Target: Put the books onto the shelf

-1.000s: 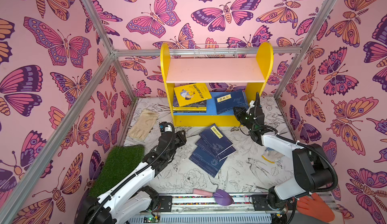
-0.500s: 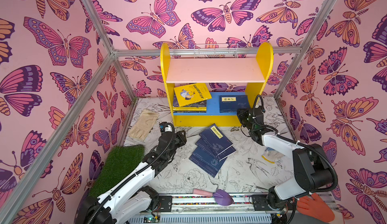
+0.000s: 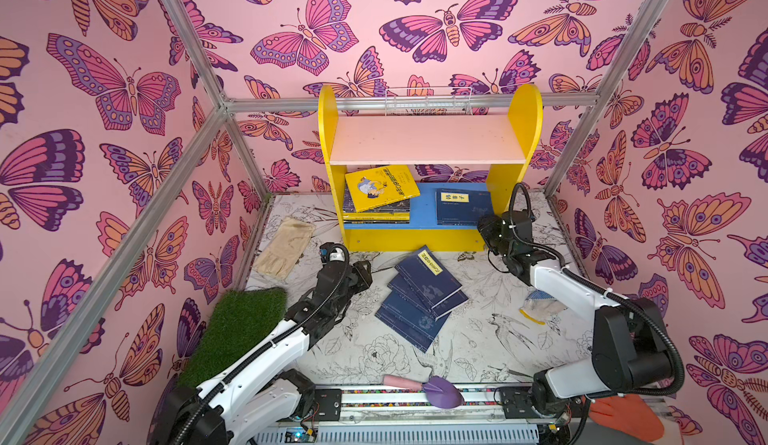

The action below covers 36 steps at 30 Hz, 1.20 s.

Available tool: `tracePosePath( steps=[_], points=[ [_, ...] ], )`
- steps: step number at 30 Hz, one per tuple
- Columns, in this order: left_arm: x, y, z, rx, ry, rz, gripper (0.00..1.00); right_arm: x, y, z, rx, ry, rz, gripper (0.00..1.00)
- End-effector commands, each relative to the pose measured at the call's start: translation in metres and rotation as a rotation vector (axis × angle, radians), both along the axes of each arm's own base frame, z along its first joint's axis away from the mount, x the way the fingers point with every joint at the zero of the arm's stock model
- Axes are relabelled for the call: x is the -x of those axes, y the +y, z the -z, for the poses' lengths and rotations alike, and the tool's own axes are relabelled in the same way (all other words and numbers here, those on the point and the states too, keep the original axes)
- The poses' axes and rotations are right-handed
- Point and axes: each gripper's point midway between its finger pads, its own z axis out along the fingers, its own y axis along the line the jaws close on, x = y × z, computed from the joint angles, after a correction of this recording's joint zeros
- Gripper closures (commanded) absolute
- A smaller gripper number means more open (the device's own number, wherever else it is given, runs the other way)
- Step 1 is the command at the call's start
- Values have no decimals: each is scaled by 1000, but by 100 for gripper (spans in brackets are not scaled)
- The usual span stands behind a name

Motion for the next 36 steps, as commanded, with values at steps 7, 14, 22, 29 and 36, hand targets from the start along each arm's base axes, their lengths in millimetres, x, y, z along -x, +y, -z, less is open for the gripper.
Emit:
tracePosePath(
  steps=[7,14,22,29,36],
  points=[
    [-3,-1,13,3,57,-13,49,6,100,-66,162,-177,-423,52],
    [2,7,19,34,73,-48,49,-43,153,-60,5,-202,-503,54],
    [16,26,20,23,68,-80,48,-81,171,-53,-70,-224,-441,59],
    [22,36,22,18,74,-98,48,-86,163,-48,-88,-239,-375,62],
    [22,37,20,-4,75,-82,48,-94,168,-59,-153,-330,-369,61]
  ],
)
